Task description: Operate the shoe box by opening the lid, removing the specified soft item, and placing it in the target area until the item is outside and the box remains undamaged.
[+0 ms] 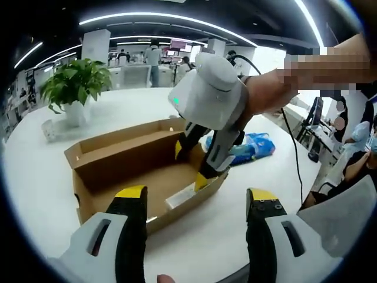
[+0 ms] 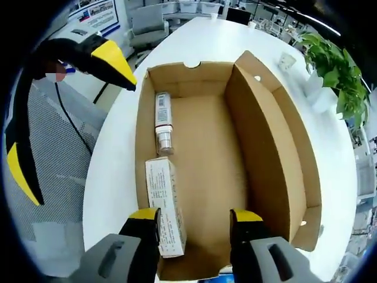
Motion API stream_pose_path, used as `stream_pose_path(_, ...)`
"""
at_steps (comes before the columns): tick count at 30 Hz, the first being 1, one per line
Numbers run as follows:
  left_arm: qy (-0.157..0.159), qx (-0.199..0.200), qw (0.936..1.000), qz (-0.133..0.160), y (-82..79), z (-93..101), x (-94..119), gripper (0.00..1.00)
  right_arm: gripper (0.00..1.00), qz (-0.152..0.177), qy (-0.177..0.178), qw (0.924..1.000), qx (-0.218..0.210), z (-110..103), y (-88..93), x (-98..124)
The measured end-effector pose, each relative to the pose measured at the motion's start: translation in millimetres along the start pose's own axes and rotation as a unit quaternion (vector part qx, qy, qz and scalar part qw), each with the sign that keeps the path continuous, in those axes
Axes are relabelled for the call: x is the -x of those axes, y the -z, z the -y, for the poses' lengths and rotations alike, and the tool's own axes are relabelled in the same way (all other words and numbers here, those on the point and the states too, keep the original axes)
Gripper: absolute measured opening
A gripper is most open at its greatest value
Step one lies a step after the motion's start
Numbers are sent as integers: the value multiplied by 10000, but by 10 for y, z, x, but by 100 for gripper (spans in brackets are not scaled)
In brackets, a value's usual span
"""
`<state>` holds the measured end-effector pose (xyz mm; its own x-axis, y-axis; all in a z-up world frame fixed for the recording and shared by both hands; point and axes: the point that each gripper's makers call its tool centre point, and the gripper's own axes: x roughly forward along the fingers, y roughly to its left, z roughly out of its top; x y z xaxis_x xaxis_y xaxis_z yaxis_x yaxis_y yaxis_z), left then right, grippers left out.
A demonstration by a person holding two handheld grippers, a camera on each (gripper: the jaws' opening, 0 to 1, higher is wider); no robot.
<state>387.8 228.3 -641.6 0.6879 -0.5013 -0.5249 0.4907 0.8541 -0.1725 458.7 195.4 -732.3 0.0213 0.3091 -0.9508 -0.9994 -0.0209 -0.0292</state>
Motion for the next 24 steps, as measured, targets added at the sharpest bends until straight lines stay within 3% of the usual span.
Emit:
stream_pose_path(6, 21, -45, 10000, -24, 8, 14, -4, 67, 52, 38, 211, 9997, 87, 71, -13, 18)
stream_pose_path(12, 18, -40, 10000, -39, 19, 10, -5, 67, 51, 13, 360, 9992, 192, 126, -19, 31)
stream_pose_path(24, 45, -36, 10000, -6, 0, 26, -4, 67, 47, -61, 21, 9996, 278, -13, 12, 18)
